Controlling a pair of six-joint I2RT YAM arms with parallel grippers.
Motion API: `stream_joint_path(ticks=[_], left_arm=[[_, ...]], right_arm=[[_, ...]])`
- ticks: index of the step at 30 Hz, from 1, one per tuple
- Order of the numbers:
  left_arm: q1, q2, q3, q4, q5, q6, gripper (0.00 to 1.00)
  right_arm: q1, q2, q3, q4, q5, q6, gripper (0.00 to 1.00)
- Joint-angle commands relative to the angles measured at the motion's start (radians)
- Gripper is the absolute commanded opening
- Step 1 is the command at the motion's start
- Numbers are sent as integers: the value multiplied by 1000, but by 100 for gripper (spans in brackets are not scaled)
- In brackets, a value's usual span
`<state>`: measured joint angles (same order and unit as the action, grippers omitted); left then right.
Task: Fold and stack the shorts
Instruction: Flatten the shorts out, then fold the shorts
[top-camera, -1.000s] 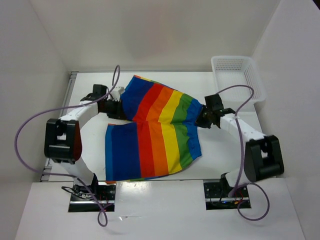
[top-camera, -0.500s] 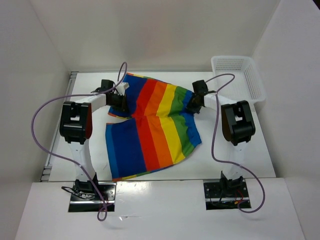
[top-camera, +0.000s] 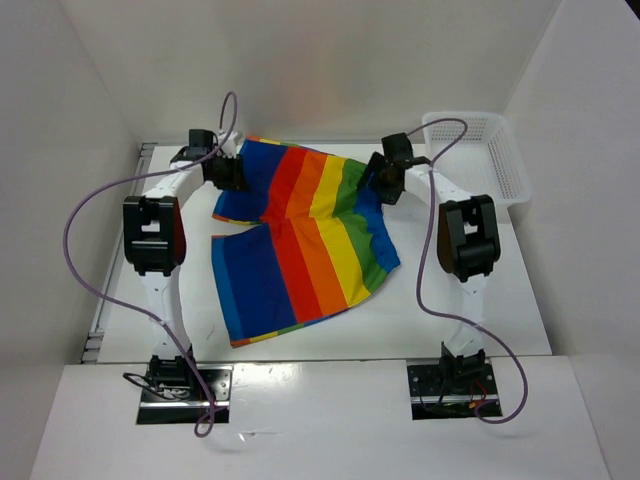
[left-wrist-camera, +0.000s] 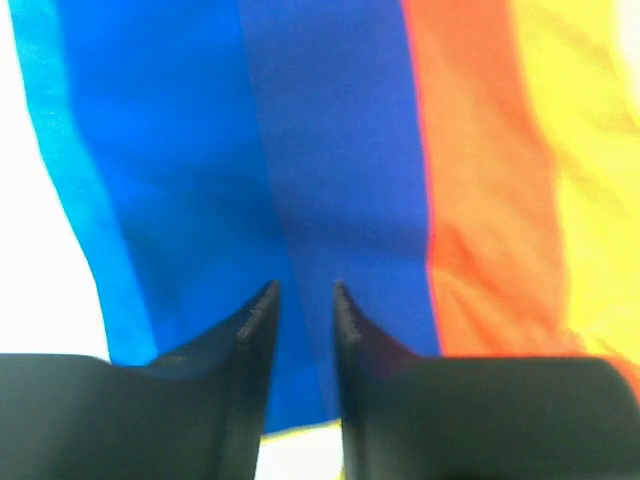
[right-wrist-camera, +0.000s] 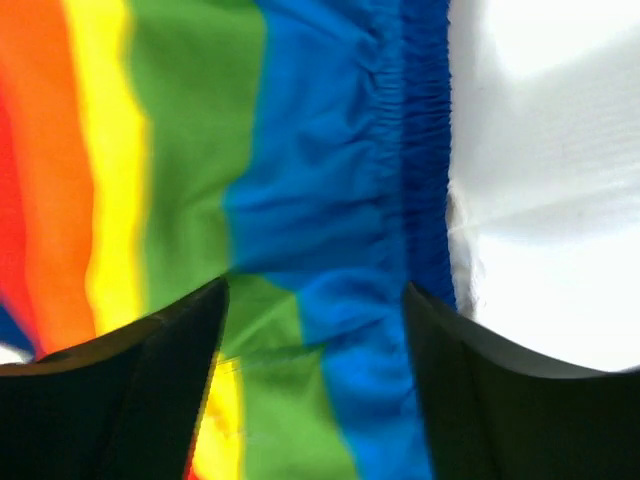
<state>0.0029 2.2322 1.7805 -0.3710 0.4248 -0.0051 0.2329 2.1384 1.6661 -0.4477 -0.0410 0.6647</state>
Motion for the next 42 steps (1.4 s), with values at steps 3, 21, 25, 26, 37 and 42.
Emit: stream_joint_path(ticks=[3, 21, 25, 26, 37, 42], left_arm=[[6, -242, -12, -42, -4, 5, 48], [5, -1170, -931, -354, -86, 5, 69], [-4, -1308, -1076, -529, 12, 5, 69], [-15, -1371, -1101, -555, 12, 5, 68], [-135, -1554, -1337, -543, 121, 5, 69], [-158, -1556, -1420, -439, 131, 5, 69]], right_arm=[[-3, -264, -55, -13, 1, -66, 93], [22, -946, -770, -3, 78, -34, 92], [22, -946, -761, -3, 99, -8, 93], [22, -946, -761, -3, 99, -8, 93], [22, -923, -770, 6, -2, -17, 88], [22, -923, -770, 6, -23, -26, 88]])
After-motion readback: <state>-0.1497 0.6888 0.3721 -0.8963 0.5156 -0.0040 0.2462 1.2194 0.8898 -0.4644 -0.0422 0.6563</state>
